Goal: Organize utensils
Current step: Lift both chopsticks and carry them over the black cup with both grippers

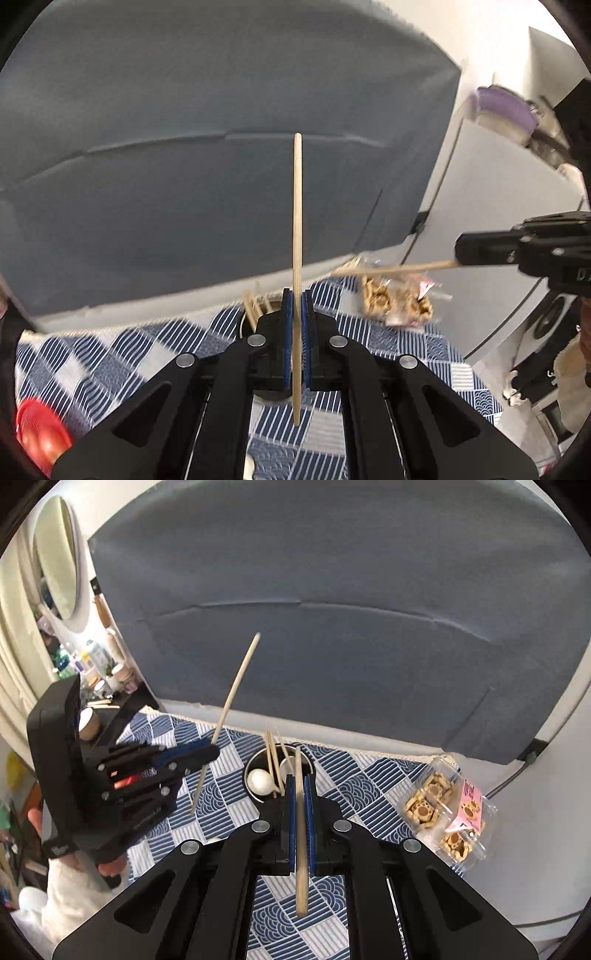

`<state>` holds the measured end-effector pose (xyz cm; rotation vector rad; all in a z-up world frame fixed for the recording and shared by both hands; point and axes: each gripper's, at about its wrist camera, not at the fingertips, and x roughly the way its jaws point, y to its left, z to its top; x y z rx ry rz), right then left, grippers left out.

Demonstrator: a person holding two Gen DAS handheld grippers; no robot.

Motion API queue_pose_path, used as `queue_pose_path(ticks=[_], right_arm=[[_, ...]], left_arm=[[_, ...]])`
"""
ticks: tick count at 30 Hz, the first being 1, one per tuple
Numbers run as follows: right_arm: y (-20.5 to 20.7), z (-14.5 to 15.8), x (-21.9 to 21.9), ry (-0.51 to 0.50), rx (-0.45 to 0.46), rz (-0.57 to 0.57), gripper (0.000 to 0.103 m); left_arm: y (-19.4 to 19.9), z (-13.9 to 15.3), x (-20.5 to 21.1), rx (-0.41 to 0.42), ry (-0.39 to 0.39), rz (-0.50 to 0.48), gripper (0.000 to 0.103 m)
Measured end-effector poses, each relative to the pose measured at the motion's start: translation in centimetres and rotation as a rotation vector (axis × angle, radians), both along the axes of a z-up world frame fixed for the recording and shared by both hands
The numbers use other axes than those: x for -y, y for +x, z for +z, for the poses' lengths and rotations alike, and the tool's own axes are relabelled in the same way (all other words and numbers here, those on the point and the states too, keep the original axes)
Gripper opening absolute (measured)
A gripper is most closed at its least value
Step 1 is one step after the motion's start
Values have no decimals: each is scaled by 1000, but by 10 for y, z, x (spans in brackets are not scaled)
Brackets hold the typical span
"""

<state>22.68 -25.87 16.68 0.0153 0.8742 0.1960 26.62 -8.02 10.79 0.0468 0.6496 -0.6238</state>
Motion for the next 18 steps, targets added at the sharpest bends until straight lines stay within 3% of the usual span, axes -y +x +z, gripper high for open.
queue_pose_path(ticks=[6, 14, 18], right_arm=[[18, -8, -12, -51, -50, 10, 5], [38, -33, -20, -73, -130, 16, 5], [47, -47, -21, -71, -161, 19, 5]], left_arm=[[27, -8, -10, 32, -132, -101, 5], [61, -49, -16, -48, -360, -198, 5], [70, -68, -12, -59, -414, -219, 5]])
